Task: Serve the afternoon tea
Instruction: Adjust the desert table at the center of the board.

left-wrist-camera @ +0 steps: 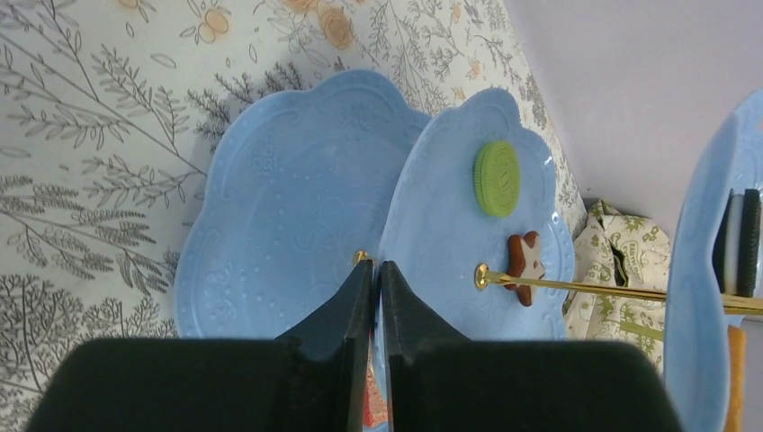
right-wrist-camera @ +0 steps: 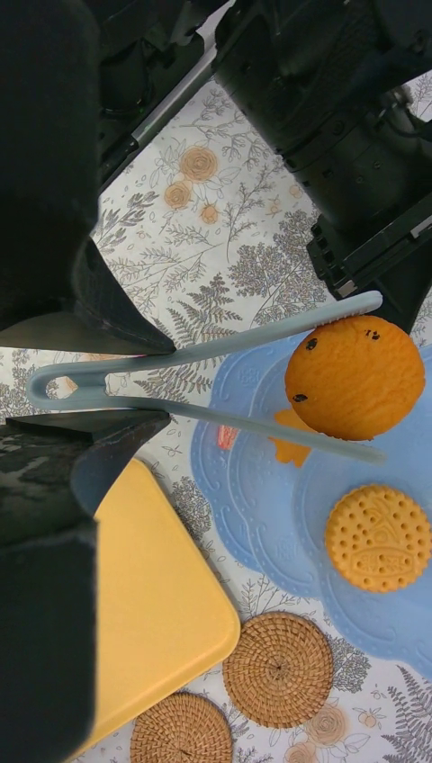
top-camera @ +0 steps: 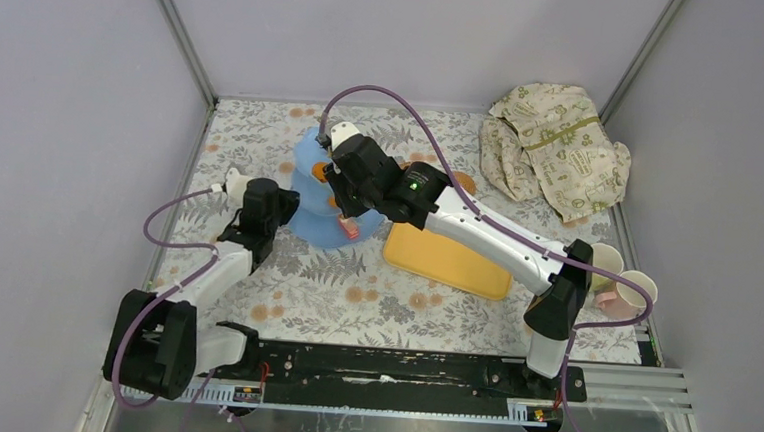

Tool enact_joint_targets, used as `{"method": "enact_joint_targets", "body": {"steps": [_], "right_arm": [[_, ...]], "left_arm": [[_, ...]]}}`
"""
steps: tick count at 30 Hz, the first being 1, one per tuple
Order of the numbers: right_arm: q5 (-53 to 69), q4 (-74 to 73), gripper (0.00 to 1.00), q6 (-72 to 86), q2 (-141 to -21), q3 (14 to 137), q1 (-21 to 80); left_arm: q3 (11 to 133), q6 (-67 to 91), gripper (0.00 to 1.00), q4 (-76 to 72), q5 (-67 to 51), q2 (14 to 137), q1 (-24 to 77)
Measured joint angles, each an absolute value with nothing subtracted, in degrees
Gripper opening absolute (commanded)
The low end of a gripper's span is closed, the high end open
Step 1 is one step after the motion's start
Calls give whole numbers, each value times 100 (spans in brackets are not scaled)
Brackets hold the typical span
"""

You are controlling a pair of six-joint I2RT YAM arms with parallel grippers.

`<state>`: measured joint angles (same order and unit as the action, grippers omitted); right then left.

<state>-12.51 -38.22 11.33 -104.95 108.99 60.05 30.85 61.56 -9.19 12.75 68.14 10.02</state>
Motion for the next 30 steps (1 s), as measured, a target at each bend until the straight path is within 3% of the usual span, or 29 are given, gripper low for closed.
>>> {"method": "enact_joint_targets", "body": {"steps": [22,30], "right_arm": [[-1302,-4027,8,1138,-10495,10934,6005],[-1413,-4204,7,1140,-10547,11279,6005]], "left_arm": [[3057,7107,14,-246,2294,6552,2132],[3035,7216,28,-104,2366,6449,2322]]}}
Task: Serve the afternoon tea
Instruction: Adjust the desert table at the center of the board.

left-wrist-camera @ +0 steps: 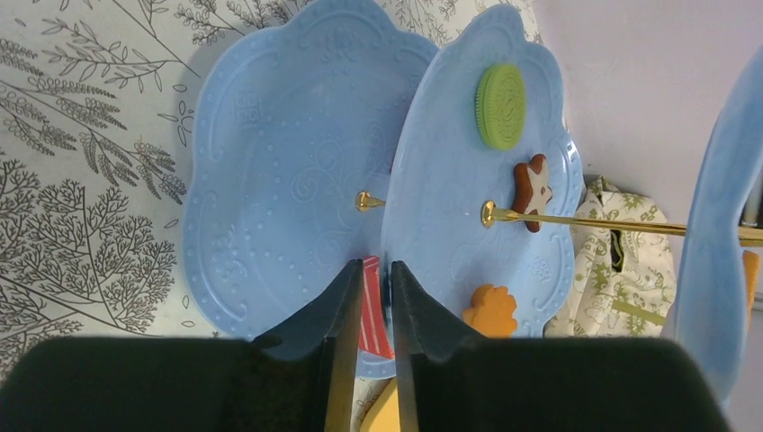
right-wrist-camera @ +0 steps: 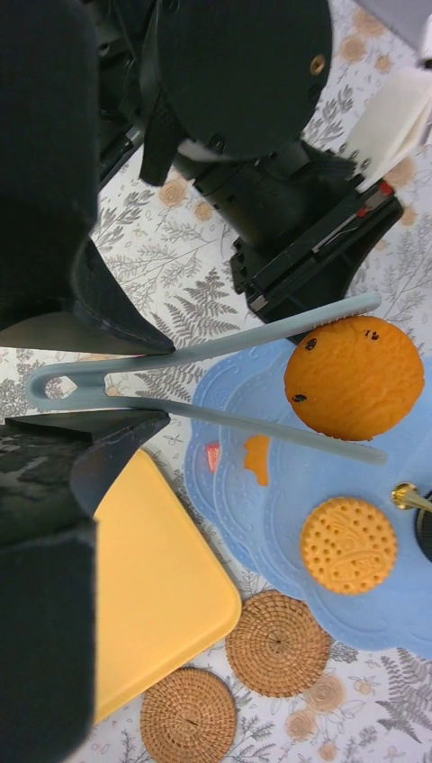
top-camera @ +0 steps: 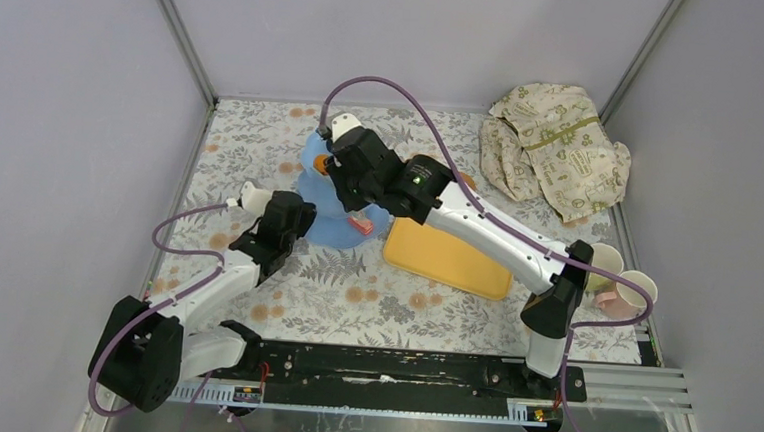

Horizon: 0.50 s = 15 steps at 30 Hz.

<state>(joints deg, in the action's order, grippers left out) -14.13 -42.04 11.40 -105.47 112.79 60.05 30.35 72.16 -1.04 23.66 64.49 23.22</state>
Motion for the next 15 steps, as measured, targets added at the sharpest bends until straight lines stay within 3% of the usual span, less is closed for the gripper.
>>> {"method": "enact_joint_targets", "body": {"steps": [7,15], "right_arm": [[-1452,-4401,7,1140,-10932,11902,6005],[-1557,-4790,7,1144,-11537,12519,6003]], "left_arm": [[3035,7236,54,97,2440,6357,2327],[3035,7065,58,305,2703,5942,2327]]}}
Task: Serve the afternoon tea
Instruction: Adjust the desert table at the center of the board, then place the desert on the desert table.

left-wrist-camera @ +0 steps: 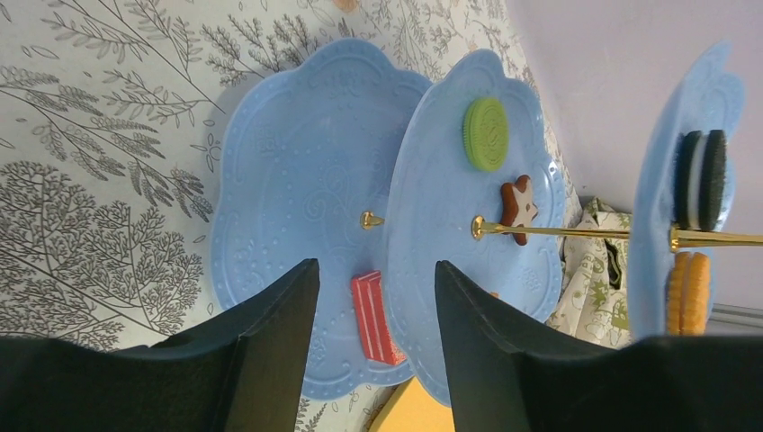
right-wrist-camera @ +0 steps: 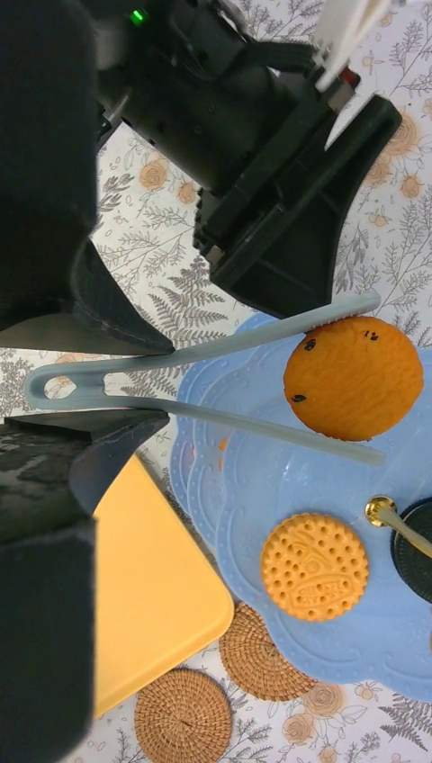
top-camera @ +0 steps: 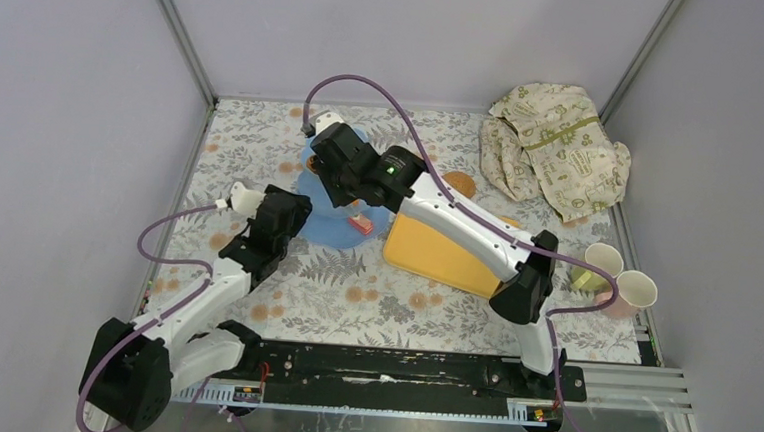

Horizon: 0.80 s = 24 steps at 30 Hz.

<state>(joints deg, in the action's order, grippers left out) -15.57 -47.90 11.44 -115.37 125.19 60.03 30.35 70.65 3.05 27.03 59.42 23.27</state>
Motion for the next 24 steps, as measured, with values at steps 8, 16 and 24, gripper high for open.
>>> {"method": "enact_joint_targets", "body": {"steps": [8,16,24], "right_arm": [[-1562,-4958,6,1229,-11815,12914,5924],[-1557,-5083,6,1321,-12086,13244,5728],[-1533,-5159,11,1396,-12394,13469,5642]], "left_arm": [[3037,6770,58,464,2910,5347,2327],[3037,6591,58,639,3006,4834,2327],[3037,6471,58,753,3050,4493,2327]]}}
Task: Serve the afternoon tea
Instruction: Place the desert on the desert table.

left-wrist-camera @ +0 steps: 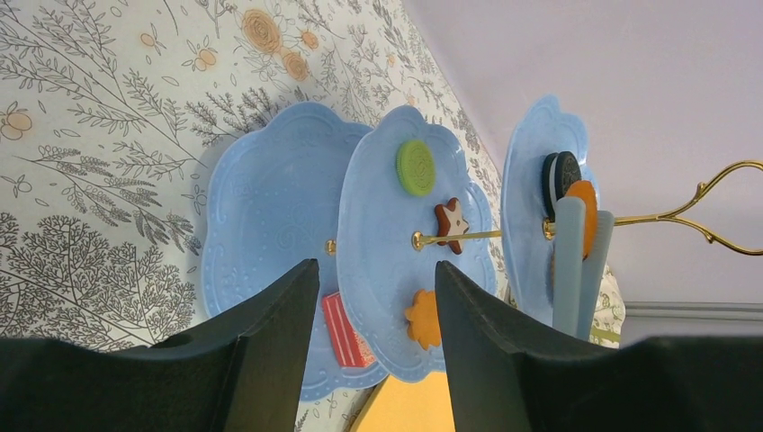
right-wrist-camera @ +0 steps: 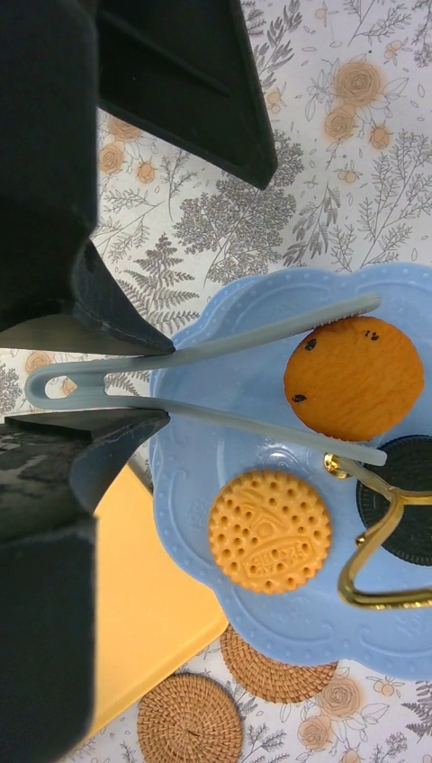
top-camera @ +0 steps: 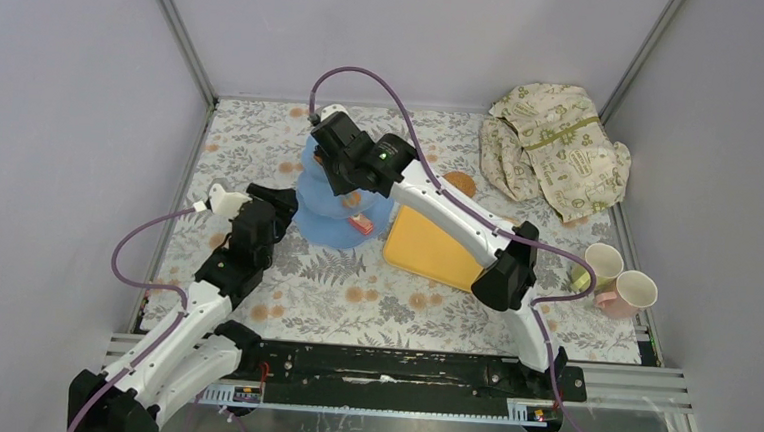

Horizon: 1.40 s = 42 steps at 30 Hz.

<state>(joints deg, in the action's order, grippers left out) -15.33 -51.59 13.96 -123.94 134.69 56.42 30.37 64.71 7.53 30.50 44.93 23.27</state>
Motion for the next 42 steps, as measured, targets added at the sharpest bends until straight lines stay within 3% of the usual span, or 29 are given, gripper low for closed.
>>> {"method": "enact_joint_targets", "body": {"steps": [21,42], "right_arm": [[-1404,-5146,38,1507,-12425,13504,5618],[-1404,-5061,43,1527,-12425,13362,5618]], "left_arm": [[3037,6340,58,762,3109,4423,2327],[3037,6340,58,762,3114,4423,2327]]}}
